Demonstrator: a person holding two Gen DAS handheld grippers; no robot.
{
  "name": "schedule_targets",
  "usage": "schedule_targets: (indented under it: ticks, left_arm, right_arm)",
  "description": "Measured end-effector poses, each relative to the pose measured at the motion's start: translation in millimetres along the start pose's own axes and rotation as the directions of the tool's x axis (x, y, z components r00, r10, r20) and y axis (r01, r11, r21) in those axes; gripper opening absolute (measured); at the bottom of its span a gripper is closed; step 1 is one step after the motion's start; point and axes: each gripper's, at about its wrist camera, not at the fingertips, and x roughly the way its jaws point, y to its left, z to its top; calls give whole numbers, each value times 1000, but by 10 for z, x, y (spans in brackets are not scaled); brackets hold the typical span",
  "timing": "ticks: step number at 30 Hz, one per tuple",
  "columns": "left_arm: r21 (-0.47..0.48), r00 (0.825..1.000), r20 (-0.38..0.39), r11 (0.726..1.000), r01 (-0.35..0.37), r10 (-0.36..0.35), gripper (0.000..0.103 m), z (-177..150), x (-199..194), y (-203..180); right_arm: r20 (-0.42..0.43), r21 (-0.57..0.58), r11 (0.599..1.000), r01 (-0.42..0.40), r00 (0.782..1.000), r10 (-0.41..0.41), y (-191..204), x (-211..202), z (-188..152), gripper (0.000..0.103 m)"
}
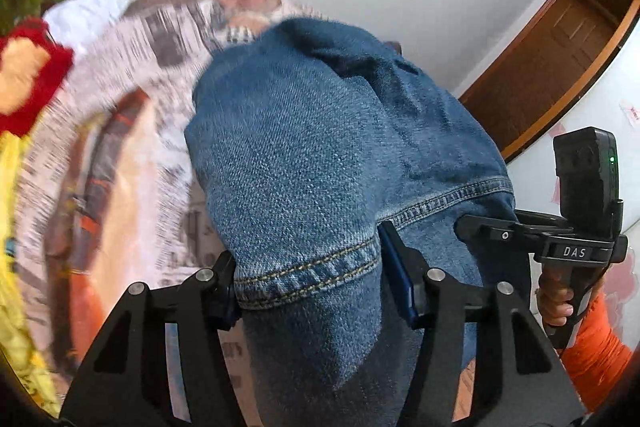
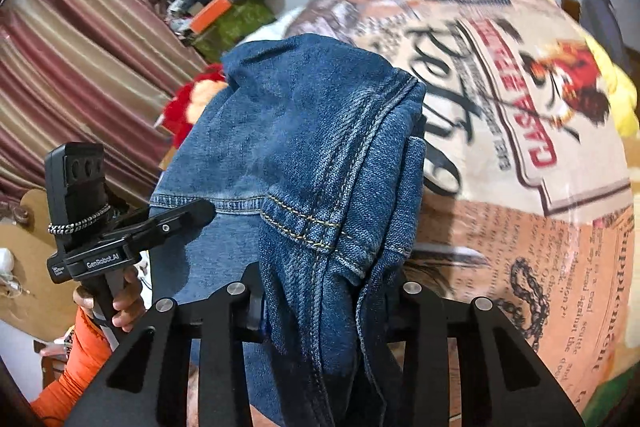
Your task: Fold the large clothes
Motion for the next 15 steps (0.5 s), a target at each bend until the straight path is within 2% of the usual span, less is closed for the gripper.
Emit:
schedule_targets:
  ticks: [8,11,15]
  left_arm:
    - [8,994,102,999,-48,47,58,48,-737,222]
    - [-12,992,114,998,-60,61,58,32,-920,361]
    - [-55,991,97,995,-83,88,58,-68,-946,664]
  right_arm:
    - [57,-83,996,-21,998,26,717,-92,118,35]
    - [44,-99,994,-36,998,40,905,34,173,35]
    - [-4,-113,993,-46,999,46,1067,308,153,35]
